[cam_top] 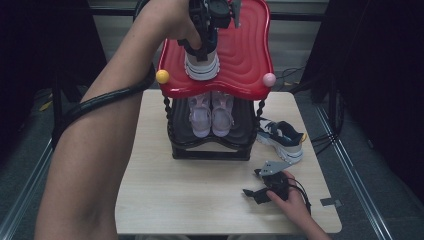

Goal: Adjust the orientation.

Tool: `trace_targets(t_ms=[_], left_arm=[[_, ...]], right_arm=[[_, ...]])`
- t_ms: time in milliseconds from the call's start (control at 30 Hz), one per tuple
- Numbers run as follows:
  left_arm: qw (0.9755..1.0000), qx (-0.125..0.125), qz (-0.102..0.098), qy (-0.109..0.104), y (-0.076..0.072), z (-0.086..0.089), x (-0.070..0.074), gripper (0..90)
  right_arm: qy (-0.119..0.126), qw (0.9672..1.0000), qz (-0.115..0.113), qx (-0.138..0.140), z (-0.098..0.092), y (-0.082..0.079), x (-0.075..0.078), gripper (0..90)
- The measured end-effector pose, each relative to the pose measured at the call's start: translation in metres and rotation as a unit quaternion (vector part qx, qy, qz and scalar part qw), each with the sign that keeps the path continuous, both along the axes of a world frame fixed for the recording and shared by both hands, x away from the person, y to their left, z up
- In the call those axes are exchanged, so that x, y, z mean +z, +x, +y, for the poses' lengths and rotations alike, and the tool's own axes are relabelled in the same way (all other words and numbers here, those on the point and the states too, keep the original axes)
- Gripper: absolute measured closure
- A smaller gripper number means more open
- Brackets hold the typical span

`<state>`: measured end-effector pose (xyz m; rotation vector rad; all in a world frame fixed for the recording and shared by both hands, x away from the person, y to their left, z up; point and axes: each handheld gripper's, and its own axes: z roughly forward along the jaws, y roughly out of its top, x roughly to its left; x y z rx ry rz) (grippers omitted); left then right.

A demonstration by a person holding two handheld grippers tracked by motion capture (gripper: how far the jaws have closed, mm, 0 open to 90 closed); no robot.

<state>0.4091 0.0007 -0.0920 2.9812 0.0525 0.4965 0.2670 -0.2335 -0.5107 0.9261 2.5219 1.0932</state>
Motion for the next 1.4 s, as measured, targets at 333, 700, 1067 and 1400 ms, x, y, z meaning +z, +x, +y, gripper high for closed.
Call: trace_targets(t_ms=[333, 700, 1067, 1400], left_arm=[[1.0000, 0.007, -0.004, 0.000, -0.0019, 0.0002, -0.0007, 70.8], [0.9994, 0.034, -0.008, -0.004, 0.0004, 0.0001, -0.0015, 64.3], [0.9979, 0.061, -0.013, -0.021, 0.0017, 0.0023, -0.0016, 53.1], [0.9974, 0.067, -0.018, -0.023, 0.0018, 0.0025, -0.0016, 48.7]], right_arm=[[0.000, 1.0000, 0.000, 0.000, 0.0000, 0.0000, 0.0000, 13.1], [0.000, 1.0000, 0.000, 0.000, 0.0000, 0.0000, 0.0000, 13.1], [0.000, 1.0000, -0.001, 0.000, 0.0000, 0.0000, -0.0001, 13.1], [0.000, 1.0000, -0.001, 0.000, 0.0000, 0.0000, -0.0001, 13.1]])
